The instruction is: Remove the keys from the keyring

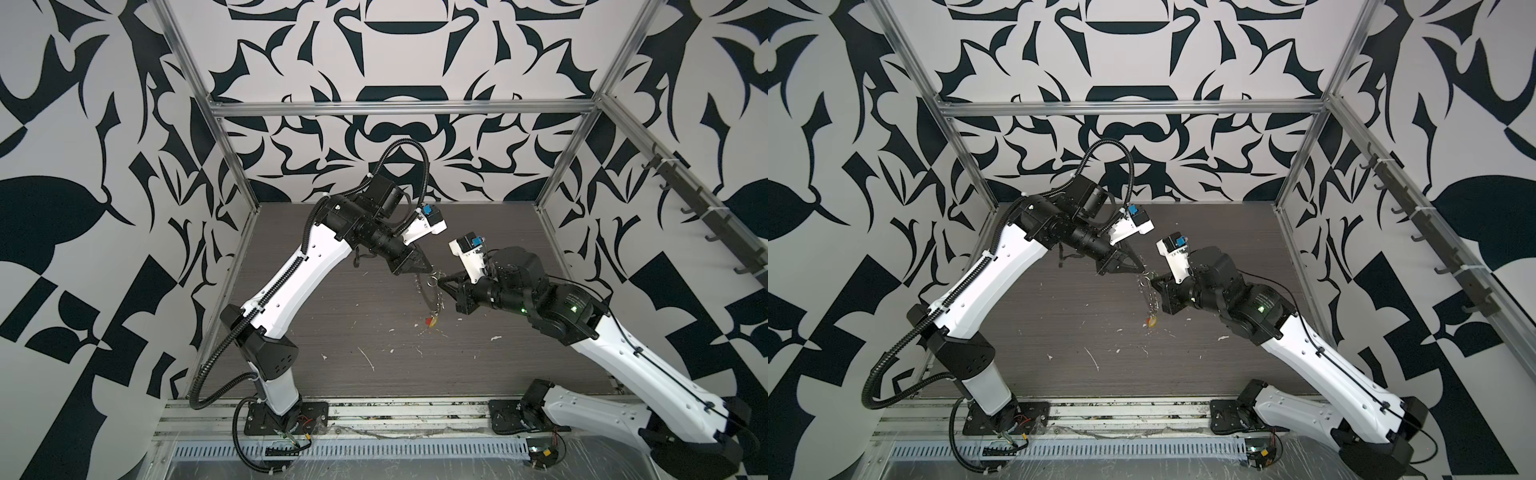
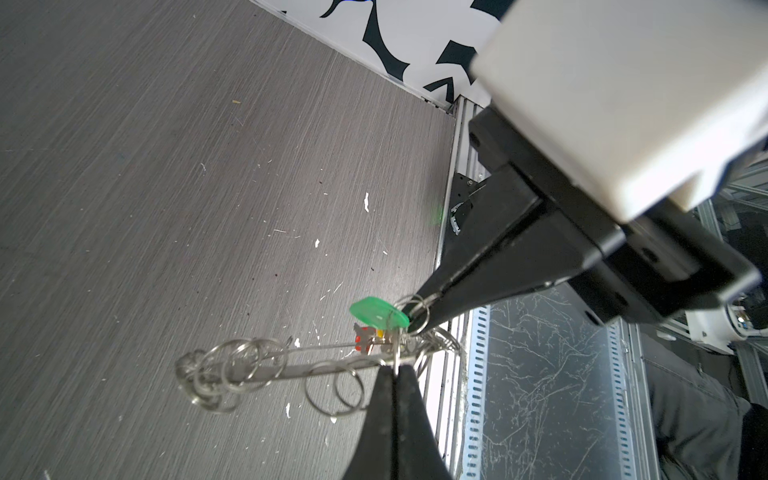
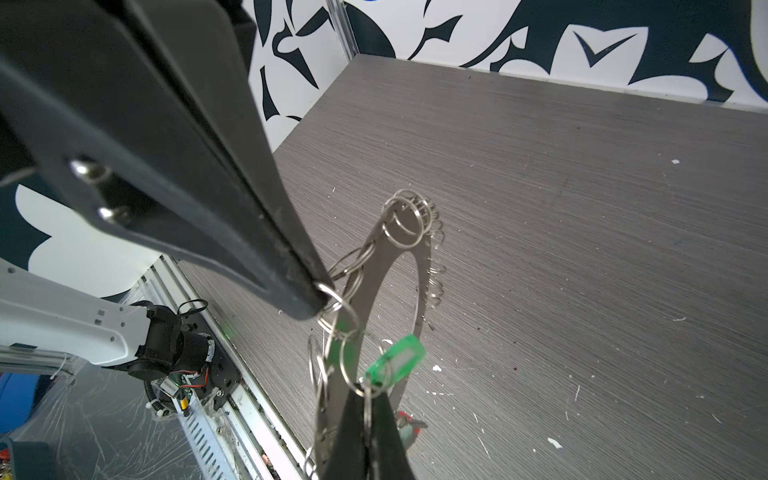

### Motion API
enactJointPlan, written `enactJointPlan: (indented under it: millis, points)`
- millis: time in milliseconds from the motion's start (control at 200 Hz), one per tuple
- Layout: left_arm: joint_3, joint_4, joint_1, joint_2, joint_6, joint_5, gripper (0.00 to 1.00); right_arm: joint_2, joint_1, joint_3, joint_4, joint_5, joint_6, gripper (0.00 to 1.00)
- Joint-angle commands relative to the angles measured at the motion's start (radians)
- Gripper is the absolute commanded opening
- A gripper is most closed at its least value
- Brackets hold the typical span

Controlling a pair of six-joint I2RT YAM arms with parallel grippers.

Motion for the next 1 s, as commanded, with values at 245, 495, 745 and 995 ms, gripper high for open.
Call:
enactJointPlan:
  millis: [245,495,745,995]
  points:
    - [-0.019,-0.009,0.001,-0.020,-0.018,0.046,0.00,-0.010,0.006,0.011,0.001,0.038,-0.022,0.00]
    - [-0.030,0.008,0.001,-0.016,-0.034,0.045,0.00,-0.009,0.005,0.045,-0.045,0.037,-0.029,0.00]
    - [-0.037,0.013,0.001,-0.011,-0.036,0.042,0.04,0.014,0.010,0.089,-0.087,0.040,-0.049,0.00]
    - [-0.036,0.009,0.001,-0.003,-0.035,0.037,0.22,0.038,0.012,0.111,-0.108,0.043,-0.062,0.00]
